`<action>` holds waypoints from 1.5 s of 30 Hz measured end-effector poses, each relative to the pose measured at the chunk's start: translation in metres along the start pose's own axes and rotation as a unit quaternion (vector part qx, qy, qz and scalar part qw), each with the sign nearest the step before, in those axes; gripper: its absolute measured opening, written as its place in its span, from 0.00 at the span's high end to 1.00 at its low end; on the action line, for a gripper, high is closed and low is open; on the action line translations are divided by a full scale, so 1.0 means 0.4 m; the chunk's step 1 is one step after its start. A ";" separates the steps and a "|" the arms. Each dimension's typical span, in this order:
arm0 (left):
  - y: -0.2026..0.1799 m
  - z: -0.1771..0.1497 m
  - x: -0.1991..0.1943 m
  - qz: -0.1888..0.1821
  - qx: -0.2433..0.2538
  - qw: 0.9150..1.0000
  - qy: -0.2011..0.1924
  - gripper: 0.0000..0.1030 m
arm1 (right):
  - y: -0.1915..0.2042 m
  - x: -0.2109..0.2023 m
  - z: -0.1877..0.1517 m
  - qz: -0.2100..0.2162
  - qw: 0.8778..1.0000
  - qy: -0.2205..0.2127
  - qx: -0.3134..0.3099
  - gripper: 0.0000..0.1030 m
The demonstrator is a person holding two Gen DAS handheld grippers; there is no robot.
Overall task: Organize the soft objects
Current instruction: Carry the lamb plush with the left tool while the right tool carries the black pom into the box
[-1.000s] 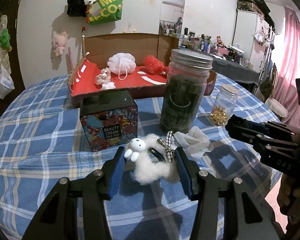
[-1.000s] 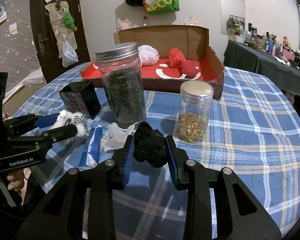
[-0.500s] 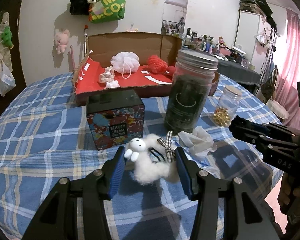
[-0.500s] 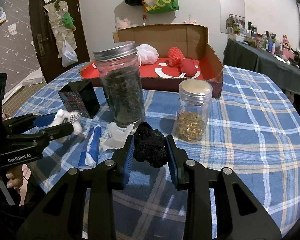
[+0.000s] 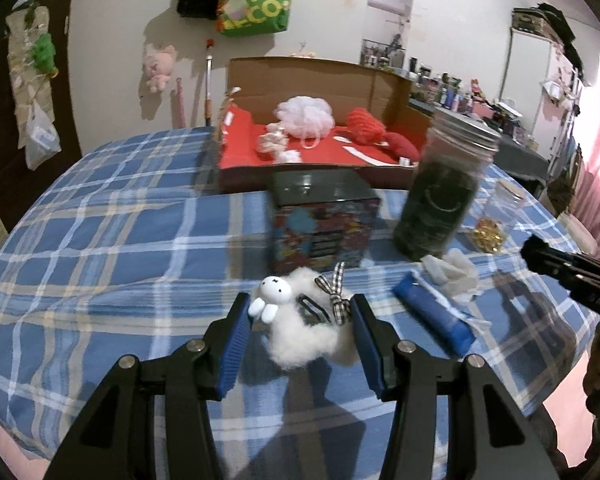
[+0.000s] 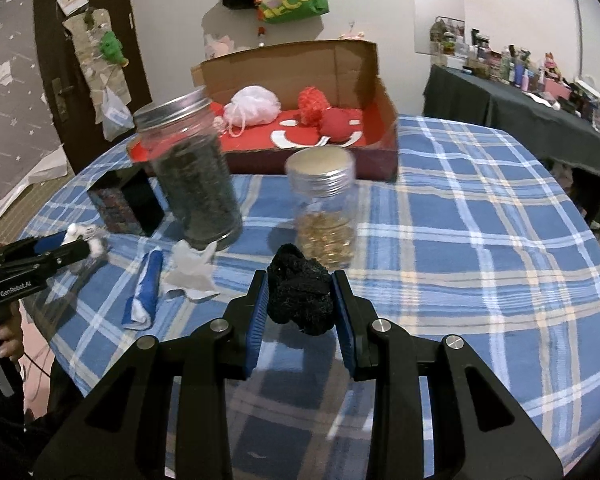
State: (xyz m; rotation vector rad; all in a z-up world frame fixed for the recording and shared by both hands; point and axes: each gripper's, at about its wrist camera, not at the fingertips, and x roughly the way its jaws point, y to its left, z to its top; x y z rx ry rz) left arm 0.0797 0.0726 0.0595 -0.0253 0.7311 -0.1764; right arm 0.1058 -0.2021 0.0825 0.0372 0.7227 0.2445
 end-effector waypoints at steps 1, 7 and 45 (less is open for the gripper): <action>0.008 0.001 0.000 0.003 -0.002 1.000 0.000 0.49 | -0.006 -0.001 0.002 -0.003 1.000 -0.002 0.001 0.71; 0.064 0.013 -0.001 0.023 -0.018 1.000 -0.002 0.49 | -0.043 0.000 0.012 -0.013 1.000 -0.001 0.013 0.71; 0.193 0.240 0.120 -0.017 0.001 1.000 0.017 0.49 | -0.189 0.125 0.207 0.019 0.998 0.041 0.044 0.71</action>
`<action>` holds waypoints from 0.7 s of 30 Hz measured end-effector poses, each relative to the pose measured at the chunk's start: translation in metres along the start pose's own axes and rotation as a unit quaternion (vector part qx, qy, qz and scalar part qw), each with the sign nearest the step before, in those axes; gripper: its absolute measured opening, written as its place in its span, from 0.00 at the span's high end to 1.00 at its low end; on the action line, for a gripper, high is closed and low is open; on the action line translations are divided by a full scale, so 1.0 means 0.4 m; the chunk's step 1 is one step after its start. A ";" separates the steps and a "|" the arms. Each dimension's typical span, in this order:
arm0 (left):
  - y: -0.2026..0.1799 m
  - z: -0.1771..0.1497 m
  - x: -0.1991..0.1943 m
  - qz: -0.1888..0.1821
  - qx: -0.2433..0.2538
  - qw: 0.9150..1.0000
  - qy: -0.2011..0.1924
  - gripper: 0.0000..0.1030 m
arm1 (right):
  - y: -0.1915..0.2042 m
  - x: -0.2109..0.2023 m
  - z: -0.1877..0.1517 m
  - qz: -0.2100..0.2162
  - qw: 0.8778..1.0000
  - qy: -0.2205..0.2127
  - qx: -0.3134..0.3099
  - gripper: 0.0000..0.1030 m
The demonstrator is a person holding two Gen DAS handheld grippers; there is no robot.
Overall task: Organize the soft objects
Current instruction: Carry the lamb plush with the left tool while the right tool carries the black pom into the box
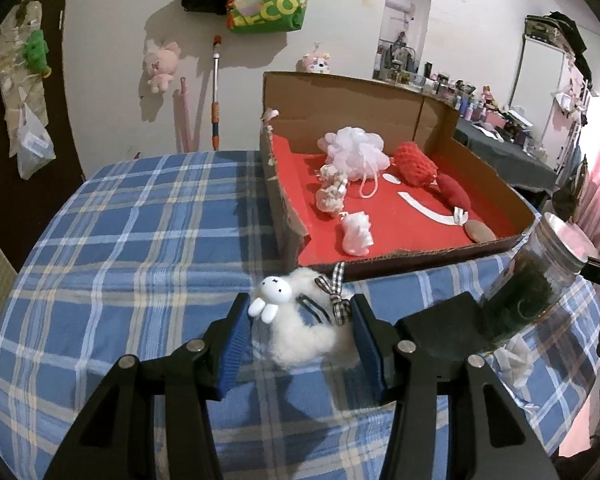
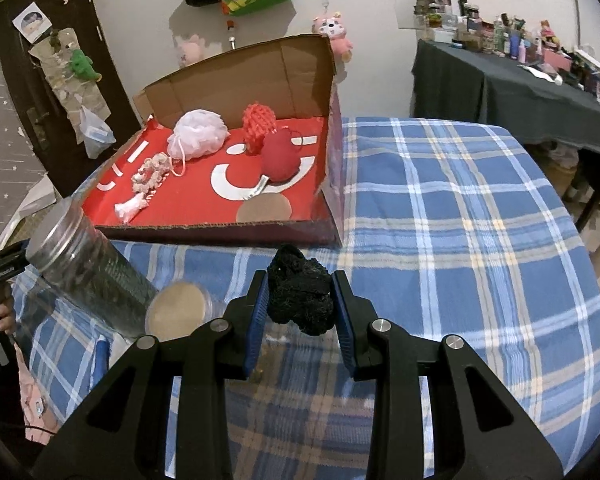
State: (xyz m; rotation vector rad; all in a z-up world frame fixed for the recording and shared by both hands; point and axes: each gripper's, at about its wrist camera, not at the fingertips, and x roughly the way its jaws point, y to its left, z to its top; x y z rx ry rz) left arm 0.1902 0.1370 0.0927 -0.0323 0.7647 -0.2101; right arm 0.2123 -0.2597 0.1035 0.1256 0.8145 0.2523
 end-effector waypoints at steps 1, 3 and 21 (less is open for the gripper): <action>-0.001 0.003 0.000 0.000 0.002 1.000 0.000 0.49 | 0.000 0.003 0.005 0.001 1.000 0.001 0.000 0.71; -0.003 0.014 0.002 -0.001 0.009 1.000 -0.001 0.49 | -0.001 0.007 0.015 0.009 1.000 0.002 0.000 0.71; -0.084 0.109 0.027 -0.047 0.060 0.997 0.003 0.49 | 0.047 0.053 0.120 0.099 0.994 0.030 -0.036 0.71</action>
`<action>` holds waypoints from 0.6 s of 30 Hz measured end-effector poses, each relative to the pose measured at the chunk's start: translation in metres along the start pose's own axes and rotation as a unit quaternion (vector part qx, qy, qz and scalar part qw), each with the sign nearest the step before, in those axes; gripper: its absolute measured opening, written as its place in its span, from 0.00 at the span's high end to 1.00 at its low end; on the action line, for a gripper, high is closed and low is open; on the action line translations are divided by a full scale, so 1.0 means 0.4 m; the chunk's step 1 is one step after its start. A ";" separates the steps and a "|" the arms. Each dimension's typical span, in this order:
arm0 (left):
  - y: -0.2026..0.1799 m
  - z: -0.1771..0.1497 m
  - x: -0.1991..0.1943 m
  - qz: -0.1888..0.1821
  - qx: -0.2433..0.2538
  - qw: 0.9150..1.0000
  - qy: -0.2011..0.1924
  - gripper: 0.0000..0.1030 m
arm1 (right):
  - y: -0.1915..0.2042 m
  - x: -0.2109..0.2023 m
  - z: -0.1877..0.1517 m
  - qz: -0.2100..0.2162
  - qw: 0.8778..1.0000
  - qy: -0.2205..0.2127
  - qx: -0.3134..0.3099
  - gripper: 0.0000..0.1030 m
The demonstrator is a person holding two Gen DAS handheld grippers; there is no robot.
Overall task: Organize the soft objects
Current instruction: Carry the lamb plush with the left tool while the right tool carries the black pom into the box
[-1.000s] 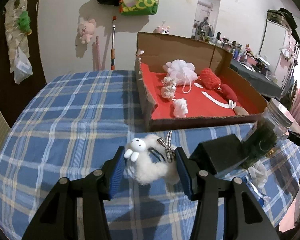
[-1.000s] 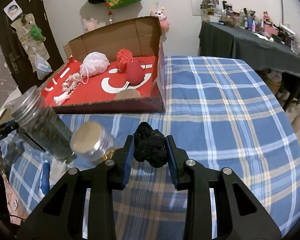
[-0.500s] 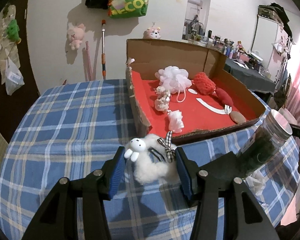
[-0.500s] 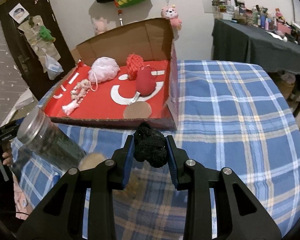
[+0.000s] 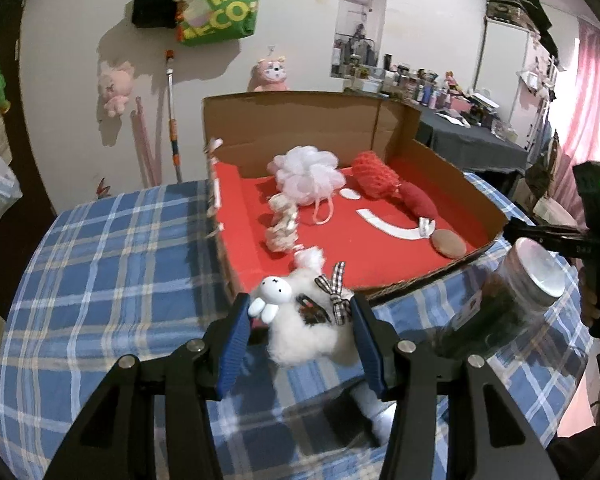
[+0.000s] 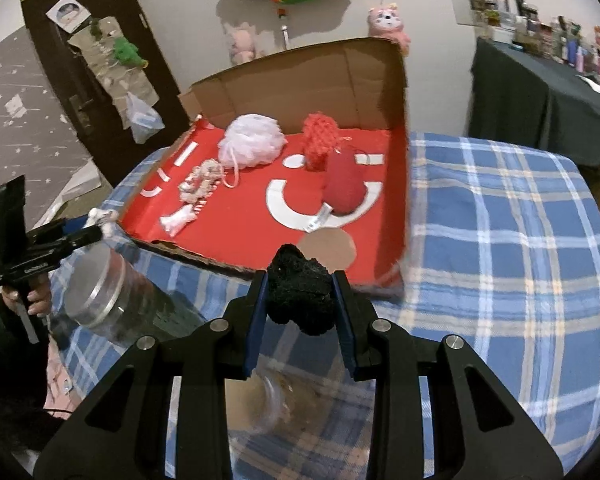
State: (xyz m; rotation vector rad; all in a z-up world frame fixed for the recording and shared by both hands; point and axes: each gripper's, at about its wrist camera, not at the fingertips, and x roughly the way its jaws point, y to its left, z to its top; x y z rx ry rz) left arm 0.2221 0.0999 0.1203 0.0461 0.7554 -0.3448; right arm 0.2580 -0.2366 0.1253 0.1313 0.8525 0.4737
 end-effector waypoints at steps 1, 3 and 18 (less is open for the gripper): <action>-0.006 0.011 0.005 -0.007 0.002 1.000 0.001 0.49 | 0.002 0.003 0.010 0.009 1.000 0.002 -0.001 0.71; -0.015 0.031 0.018 -0.022 0.002 1.000 0.006 0.49 | 0.009 0.012 0.033 0.023 1.000 0.009 -0.006 0.71; -0.104 0.225 0.271 -0.084 0.040 0.990 0.108 0.49 | 0.067 0.265 0.255 0.039 0.991 0.116 -0.048 0.71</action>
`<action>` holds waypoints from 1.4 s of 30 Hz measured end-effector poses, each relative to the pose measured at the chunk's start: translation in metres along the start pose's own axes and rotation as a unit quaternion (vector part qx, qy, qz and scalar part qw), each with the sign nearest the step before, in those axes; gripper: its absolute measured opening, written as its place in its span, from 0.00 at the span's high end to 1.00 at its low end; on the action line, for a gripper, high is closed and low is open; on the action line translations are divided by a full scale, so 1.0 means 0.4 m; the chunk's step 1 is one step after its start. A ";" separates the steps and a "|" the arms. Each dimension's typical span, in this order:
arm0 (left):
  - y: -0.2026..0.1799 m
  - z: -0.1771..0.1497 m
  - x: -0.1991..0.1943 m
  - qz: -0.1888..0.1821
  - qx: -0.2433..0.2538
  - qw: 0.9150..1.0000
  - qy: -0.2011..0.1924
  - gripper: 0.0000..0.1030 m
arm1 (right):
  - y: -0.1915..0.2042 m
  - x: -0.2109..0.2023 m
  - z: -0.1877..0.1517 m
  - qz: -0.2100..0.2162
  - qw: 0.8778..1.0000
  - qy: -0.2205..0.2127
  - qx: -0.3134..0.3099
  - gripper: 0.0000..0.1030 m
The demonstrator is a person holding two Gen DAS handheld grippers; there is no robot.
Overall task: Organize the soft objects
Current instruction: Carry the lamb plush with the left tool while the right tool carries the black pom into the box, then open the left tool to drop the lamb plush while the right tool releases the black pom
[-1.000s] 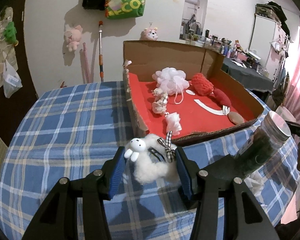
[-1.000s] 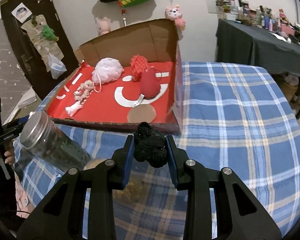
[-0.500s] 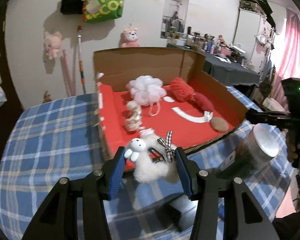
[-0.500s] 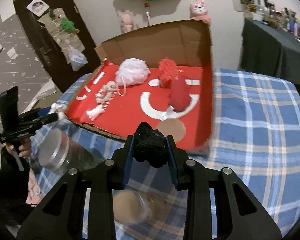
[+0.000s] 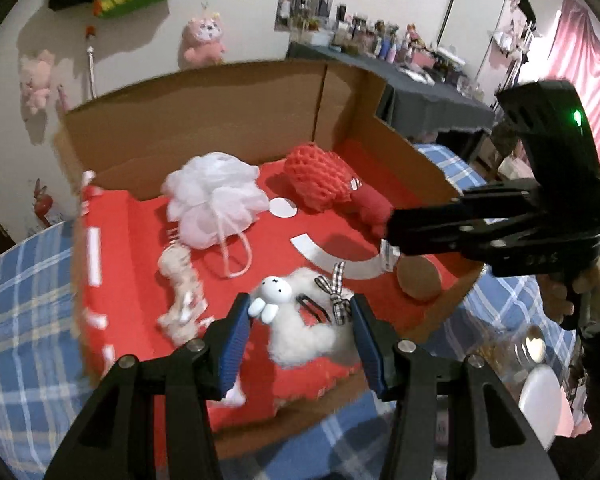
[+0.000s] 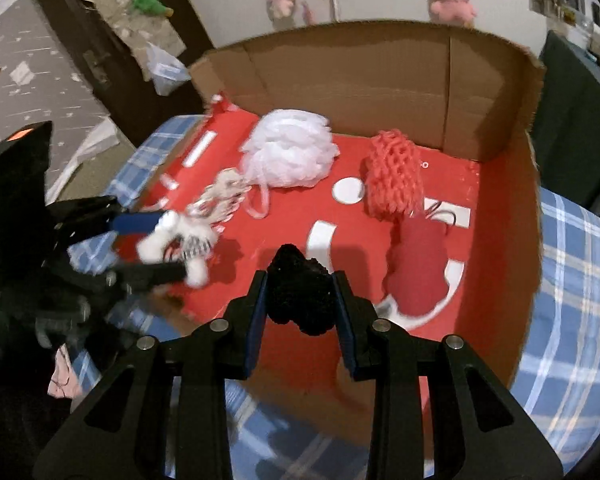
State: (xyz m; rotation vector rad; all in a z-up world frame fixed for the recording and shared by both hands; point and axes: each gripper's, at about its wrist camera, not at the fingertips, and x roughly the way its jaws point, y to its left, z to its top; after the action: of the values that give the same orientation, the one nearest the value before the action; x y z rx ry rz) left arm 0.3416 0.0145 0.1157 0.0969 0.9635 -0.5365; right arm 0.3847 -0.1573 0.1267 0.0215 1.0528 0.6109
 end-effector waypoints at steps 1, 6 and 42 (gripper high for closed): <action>-0.003 0.011 0.018 0.001 0.000 1.000 0.008 0.49 | -0.005 0.019 0.014 -0.002 1.000 0.011 0.002 0.71; -0.003 0.050 0.097 0.015 0.004 0.999 0.047 0.49 | -0.026 0.089 0.056 -0.018 0.999 0.049 0.009 0.71; 0.053 0.052 0.137 0.052 -0.023 0.996 0.070 0.31 | -0.029 0.150 0.120 -0.085 0.993 0.074 0.021 0.45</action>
State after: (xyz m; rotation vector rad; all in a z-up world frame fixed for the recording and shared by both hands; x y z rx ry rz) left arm 0.3923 0.0048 0.0804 0.1440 1.1006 -0.4161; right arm 0.4500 -0.1252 0.0993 -0.0765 1.1986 0.4405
